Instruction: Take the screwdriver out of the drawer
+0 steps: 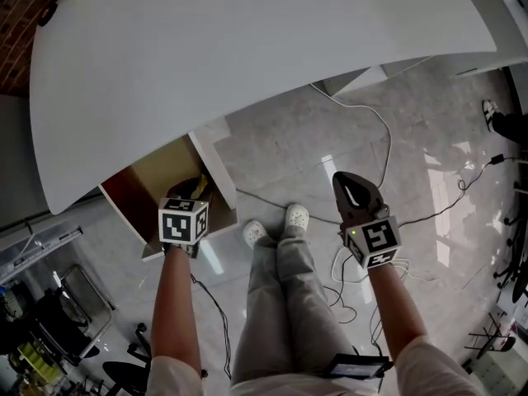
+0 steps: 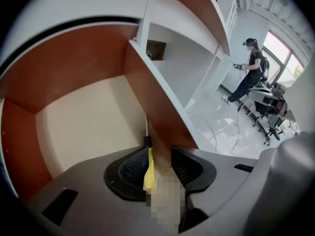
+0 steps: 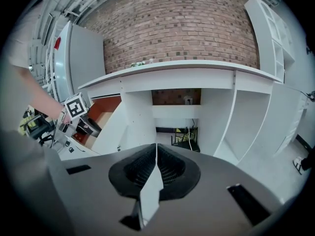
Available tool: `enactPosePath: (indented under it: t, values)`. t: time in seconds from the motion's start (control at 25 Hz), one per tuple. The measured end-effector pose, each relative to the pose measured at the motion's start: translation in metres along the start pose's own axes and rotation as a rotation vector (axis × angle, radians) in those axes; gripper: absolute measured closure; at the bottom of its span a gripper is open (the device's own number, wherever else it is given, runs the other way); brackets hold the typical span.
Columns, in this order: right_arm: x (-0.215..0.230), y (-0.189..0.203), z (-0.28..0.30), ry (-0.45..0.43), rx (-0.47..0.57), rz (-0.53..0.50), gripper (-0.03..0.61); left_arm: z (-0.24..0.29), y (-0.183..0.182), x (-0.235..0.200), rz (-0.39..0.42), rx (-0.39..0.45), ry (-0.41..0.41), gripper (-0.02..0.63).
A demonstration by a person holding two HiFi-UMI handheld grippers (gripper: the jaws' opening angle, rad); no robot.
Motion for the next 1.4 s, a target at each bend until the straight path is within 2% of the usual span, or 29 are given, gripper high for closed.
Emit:
enactPosePath:
  t: [0.08, 0.2, 0.44, 0.52, 0.6, 0.76, 1.12, 1.4]
  values:
    - [0.000, 0.002, 0.002, 0.001, 0.001, 0.000, 0.557, 0.008, -0.004, -0.006, -0.021, -0.038, -0.004, 0.463]
    - [-0.001, 0.005, 0.004, -0.002, -0.002, 0.001, 0.557, 0.019, -0.008, -0.014, 0.028, -0.081, -0.052, 0.456]
    - [0.000, 0.014, 0.006, 0.002, -0.018, 0.012, 0.557, 0.047, -0.003, -0.009, 0.098, -0.164, -0.056, 0.456]
    - [0.000, 0.016, 0.007, 0.003, -0.020, 0.013, 0.557, 0.053, -0.004, -0.011, 0.105, -0.167, -0.083, 0.456]
    - [0.001, 0.017, 0.006, 0.004, -0.021, 0.011, 0.557, 0.054, -0.005, -0.013, 0.097, -0.174, -0.115, 0.507]
    - [-0.001, 0.018, 0.006, 0.002, -0.025, 0.011, 0.557, 0.054, -0.004, -0.014, 0.104, -0.171, -0.128, 0.528]
    - [-0.004, 0.008, 0.004, -0.014, -0.014, -0.005, 0.557, 0.042, -0.005, -0.012, 0.074, -0.154, -0.114, 0.531]
    - [-0.003, -0.019, -0.013, -0.027, 0.003, -0.021, 0.557, 0.006, -0.009, 0.005, 0.055, -0.129, -0.130, 0.532]
Point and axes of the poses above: the fingertips, and each gripper's own axes: z forward along the fingers, x to its right, y out of its underside, the point moved 10 cm from there along -z, backward along the fingers, and after that the axes turned 4 degrees about x, right-handed, at the moved point
